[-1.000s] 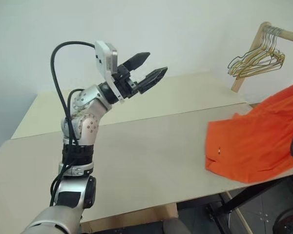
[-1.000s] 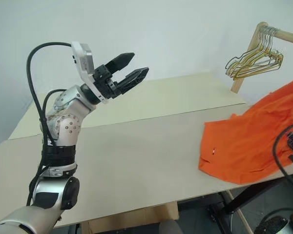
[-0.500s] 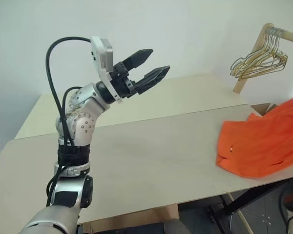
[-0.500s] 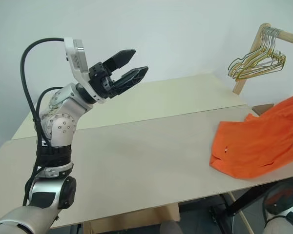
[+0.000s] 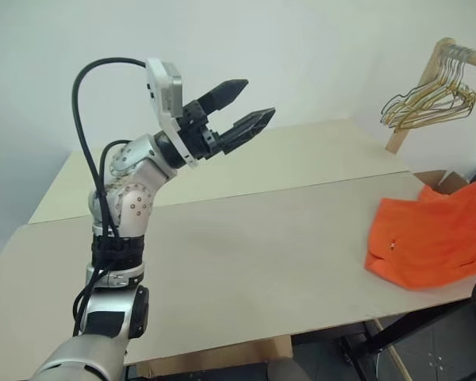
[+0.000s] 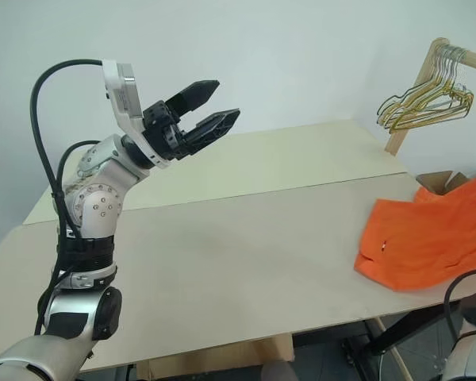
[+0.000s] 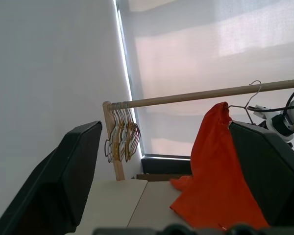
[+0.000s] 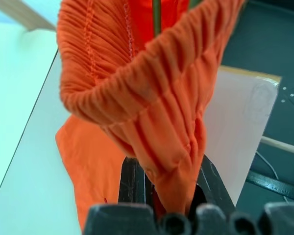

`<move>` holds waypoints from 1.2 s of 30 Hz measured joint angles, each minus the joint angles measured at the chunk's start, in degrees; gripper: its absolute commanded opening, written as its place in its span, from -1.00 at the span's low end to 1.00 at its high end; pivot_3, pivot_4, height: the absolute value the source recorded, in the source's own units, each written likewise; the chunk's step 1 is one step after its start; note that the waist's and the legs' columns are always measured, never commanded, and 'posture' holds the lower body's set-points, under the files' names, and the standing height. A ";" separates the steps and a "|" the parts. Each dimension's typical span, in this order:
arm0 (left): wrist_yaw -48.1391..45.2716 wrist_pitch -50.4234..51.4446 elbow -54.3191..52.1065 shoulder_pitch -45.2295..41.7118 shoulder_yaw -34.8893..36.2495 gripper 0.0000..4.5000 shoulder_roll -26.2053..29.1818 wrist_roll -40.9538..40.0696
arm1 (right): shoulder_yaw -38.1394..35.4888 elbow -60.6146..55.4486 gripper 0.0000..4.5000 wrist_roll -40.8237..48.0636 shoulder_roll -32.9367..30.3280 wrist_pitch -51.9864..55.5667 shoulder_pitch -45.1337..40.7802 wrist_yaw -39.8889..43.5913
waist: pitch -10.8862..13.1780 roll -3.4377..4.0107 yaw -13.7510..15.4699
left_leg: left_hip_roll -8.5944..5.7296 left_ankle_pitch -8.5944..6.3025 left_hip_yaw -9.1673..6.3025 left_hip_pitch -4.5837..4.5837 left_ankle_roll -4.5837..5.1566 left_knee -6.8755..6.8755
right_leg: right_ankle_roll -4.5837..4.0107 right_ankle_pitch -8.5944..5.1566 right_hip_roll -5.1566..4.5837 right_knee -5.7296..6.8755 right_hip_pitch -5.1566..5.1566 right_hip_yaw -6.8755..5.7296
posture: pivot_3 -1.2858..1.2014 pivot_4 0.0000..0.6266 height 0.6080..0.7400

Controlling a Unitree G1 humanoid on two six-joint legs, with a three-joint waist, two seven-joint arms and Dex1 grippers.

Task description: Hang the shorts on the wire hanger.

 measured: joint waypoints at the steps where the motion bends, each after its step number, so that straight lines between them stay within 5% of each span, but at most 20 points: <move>1: -0.10 -0.01 0.00 0.01 0.00 0.99 0.18 0.00 | -0.30 2.03 -1.00 -0.60 -1.01 -1.54 -0.35 -0.11 | 0.05 -0.04 0.09 | 0.00 0.00 0.02 0.00 0.00 -0.01 | 0.01 0.01 0.00 -0.03 0.01 0.01 | -0.18 -1.00 1.00; 17: -0.28 -0.02 0.05 0.02 -0.32 0.99 0.82 0.00 | -5.60 16.56 -1.00 -1.39 -5.20 -15.62 -1.54 -10.47 | 0.21 -0.13 0.19 | 0.04 0.01 0.16 0.01 -0.03 -0.37 | 0.17 0.13 0.01 -0.70 0.23 0.04 | -0.18 -1.00 1.00; 29: -0.11 0.08 -1.95 0.83 -0.47 1.00 1.09 -0.05 | -5.19 15.18 0.90 -0.88 -4.72 -17.38 0.49 -11.29 | 0.22 -0.14 0.83 | 0.03 0.03 0.28 -0.02 -0.05 -0.43 | 0.30 0.25 -0.03 -1.00 0.28 0.11 | -0.17 -1.00 1.00; 36: -0.08 0.08 -2.12 0.83 -0.51 1.00 1.23 -0.10 | -2.59 10.31 0.95 -1.07 -3.46 -20.14 2.91 -11.28 | 0.21 -0.13 0.97 | 0.03 0.03 0.29 -0.02 -0.06 -0.42 | 0.32 0.26 -0.03 -1.00 0.28 0.13 | -0.17 -1.00 1.00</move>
